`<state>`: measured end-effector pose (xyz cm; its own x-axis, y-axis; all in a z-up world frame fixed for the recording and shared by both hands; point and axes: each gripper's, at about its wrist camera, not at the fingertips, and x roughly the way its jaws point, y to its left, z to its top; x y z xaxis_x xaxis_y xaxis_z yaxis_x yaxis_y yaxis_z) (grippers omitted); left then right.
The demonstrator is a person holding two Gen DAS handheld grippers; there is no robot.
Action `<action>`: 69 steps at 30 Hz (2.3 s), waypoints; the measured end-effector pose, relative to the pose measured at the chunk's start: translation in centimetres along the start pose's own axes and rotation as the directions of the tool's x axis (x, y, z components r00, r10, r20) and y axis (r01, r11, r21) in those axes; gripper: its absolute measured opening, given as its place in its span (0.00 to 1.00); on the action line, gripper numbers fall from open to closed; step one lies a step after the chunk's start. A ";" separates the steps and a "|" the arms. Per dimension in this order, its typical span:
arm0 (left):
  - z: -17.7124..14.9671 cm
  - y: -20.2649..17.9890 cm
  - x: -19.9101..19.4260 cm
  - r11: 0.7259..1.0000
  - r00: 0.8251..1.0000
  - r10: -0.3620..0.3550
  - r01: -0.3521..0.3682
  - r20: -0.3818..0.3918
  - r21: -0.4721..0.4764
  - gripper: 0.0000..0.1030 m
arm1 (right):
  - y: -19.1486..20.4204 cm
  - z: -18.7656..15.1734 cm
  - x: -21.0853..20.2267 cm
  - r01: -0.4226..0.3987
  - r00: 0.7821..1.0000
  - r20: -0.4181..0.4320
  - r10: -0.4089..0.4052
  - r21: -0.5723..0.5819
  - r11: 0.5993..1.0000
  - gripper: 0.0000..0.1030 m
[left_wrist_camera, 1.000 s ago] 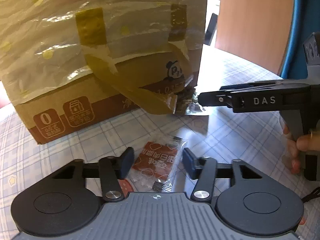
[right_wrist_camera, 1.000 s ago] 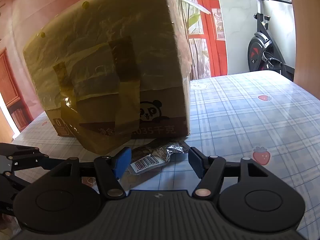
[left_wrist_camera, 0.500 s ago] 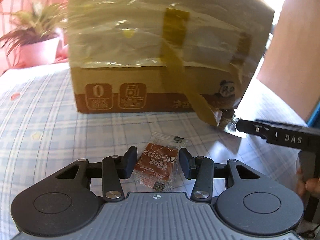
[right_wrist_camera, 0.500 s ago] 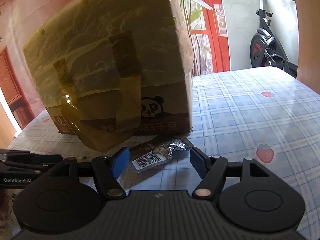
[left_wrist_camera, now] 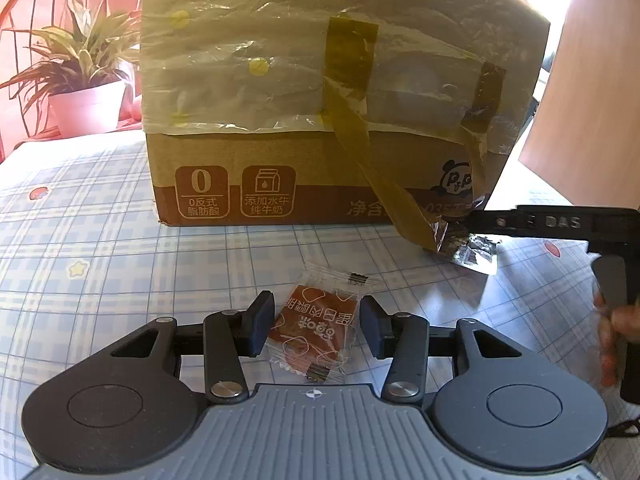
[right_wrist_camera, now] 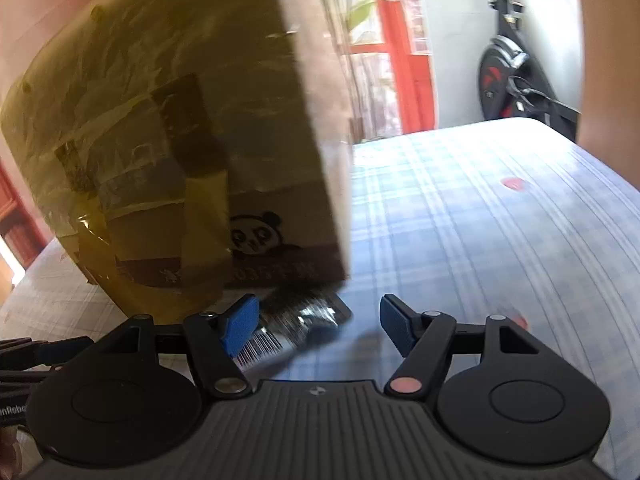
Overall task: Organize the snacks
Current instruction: 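Center the right tool over the silver foil packet while the left tool hovers over the brown packet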
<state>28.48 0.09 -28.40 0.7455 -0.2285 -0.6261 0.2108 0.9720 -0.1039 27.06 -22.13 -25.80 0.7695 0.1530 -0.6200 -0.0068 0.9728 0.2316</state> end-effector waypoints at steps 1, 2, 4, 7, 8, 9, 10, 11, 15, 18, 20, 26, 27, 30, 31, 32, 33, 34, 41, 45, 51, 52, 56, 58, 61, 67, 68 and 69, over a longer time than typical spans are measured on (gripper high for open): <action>0.0 0.0 0.0 1.000 1.000 -0.003 0.003 0.000 -0.006 0.49 | 0.3 0.3 0.3 0.001 1.000 -0.004 -0.001 -0.028 1.000 0.68; 0.0 0.2 0.0 1.000 1.000 -0.008 0.008 0.001 -0.010 0.49 | 0.6 0.5 0.7 0.003 1.000 -0.009 -0.004 -0.048 0.999 0.68; 0.0 0.4 -0.1 1.000 1.000 -0.016 0.016 0.003 -0.016 0.49 | 0.7 0.8 1.6 0.008 1.000 -0.027 -0.009 -0.063 0.998 0.68; -0.1 0.5 -0.1 1.000 1.000 -0.023 0.023 0.007 -0.020 0.49 | 0.9 0.4 2.3 0.013 0.999 -0.033 -0.015 -0.081 0.997 0.67; -0.1 0.5 -0.1 1.000 1.000 -0.022 0.022 0.008 -0.019 0.49 | 1.1 0.3 2.4 0.022 0.999 -0.031 -0.025 -0.100 0.995 0.66; -0.1 0.4 -0.1 1.000 1.000 -0.022 0.022 0.009 -0.017 0.49 | 1.3 0.1 2.4 0.023 0.999 -0.030 -0.027 -0.113 0.993 0.66; -0.1 0.4 0.0 1.000 1.000 -0.021 0.021 0.010 -0.015 0.49 | 1.5 0.0 2.3 0.019 0.999 -0.032 -0.023 -0.116 0.993 0.63; -0.2 0.3 0.0 1.000 1.000 -0.018 0.018 0.011 -0.013 0.49 | 1.6 0.0 2.2 0.014 0.999 -0.035 -0.018 -0.121 0.993 0.59; -0.2 0.4 0.0 1.000 1.000 -0.021 0.021 0.014 -0.018 0.49 | 2.3 -0.5 1.8 0.017 0.998 -0.054 -0.026 -0.165 0.986 0.53; -0.2 0.5 0.0 0.999 1.000 -0.025 0.025 0.016 -0.023 0.49 | 2.4 -1.1 1.1 0.007 0.998 -0.058 -0.016 -0.154 0.988 0.52; -0.2 0.4 0.0 0.999 1.000 -0.024 0.024 0.018 -0.022 0.49 | 2.6 -1.7 0.3 0.008 0.998 -0.061 -0.017 -0.147 0.989 0.52; -0.2 0.4 -0.1 0.999 0.999 -0.025 0.026 0.021 -0.025 0.49 | 2.6 -3.0 -1.2 -0.031 0.998 -0.051 0.024 -0.131 0.991 0.70; -0.2 0.5 -0.1 0.999 0.999 -0.027 0.028 0.022 -0.027 0.49 | 2.3 -3.1 -1.4 -0.036 0.999 -0.041 0.031 -0.121 0.992 0.78; -0.2 0.6 -0.1 0.999 0.999 -0.032 0.033 0.024 -0.035 0.49 | 2.2 -2.7 -1.6 -0.054 0.999 -0.016 0.052 -0.120 0.991 0.84; -0.2 0.6 -0.1 0.999 0.999 -0.031 0.032 0.024 -0.034 0.49 | 2.3 -2.6 -1.6 -0.062 0.998 -0.020 0.060 -0.130 0.990 0.85; -0.2 0.5 -0.1 0.999 0.999 -0.030 0.031 0.024 -0.032 0.49 | 2.4 -2.4 -1.5 -0.071 0.997 -0.034 0.067 -0.149 0.986 0.88; -0.2 0.5 -0.1 0.999 0.999 -0.029 0.030 0.025 -0.032 0.49 | 2.5 -2.4 -1.2 -0.082 0.996 -0.052 0.074 -0.174 0.981 0.89; -0.2 0.5 -0.1 0.999 0.999 -0.031 0.031 0.025 -0.033 0.49 | 2.9 -2.4 -0.9 -0.088 0.995 -0.065 0.076 -0.203 0.975 0.89; -0.2 0.7 -0.1 0.999 0.999 -0.035 0.036 0.027 -0.039 0.49 | 3.9 -2.7 1.1 -0.129 0.985 -0.153 0.081 -0.331 0.935 1.00; -0.2 0.7 -0.1 0.998 0.999 -0.037 0.038 0.028 -0.041 0.49 | 4.2 -2.6 1.5 -0.131 0.985 -0.150 0.083 -0.343 0.930 1.00; -0.2 0.6 -0.1 0.999 0.999 -0.034 0.035 0.028 -0.037 0.49 | 3.8 -2.9 1.4 -0.133 0.986 -0.142 0.090 -0.336 0.932 1.00; -0.2 0.6 -0.1 0.999 0.999 -0.033 0.035 0.028 -0.037 0.49 | 3.8 -2.9 1.4 -0.133 0.986 -0.141 0.090 -0.335 0.933 1.00; -0.2 0.6 -0.1 0.999 0.999 -0.032 0.033 0.029 -0.035 0.49 | 3.7 -3.0 1.2 -0.134 0.986 -0.137 0.092 -0.334 0.933 1.00; -0.2 0.6 -0.1 0.999 0.999 -0.030 0.031 0.029 -0.032 0.49 | 3.7 -3.0 1.3 -0.134 0.986 -0.135 0.093 -0.335 0.933 1.00; -0.2 0.6 -0.2 0.999 0.999 -0.030 0.031 0.029 -0.031 0.49 | 3.7 -3.0 1.2 -0.134 0.987 -0.133 0.094 -0.334 0.933 1.00; -0.2 0.5 -0.2 0.999 0.999 -0.030 0.031 0.030 -0.032 0.49 | 3.7 -3.0 1.1 -0.134 0.987 -0.131 0.094 -0.333 0.933 1.00; -0.2 0.6 -0.2 0.999 0.999 -0.030 0.031 0.030 -0.031 0.49 | 3.7 -2.9 1.1 -0.135 0.987 -0.131 0.096 -0.333 0.933 1.00; -0.2 0.5 -0.2 0.999 0.999 -0.030 0.031 0.030 -0.031 0.49 | 3.7 -2.9 1.1 -0.135 0.987 -0.131 0.096 -0.333 0.933 1.00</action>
<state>28.35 0.67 -28.52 0.7576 -0.2594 -0.5989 0.2142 0.9656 -0.1473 26.01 -17.85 -27.82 0.6750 0.2675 -0.6876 -0.3229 0.9451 0.0506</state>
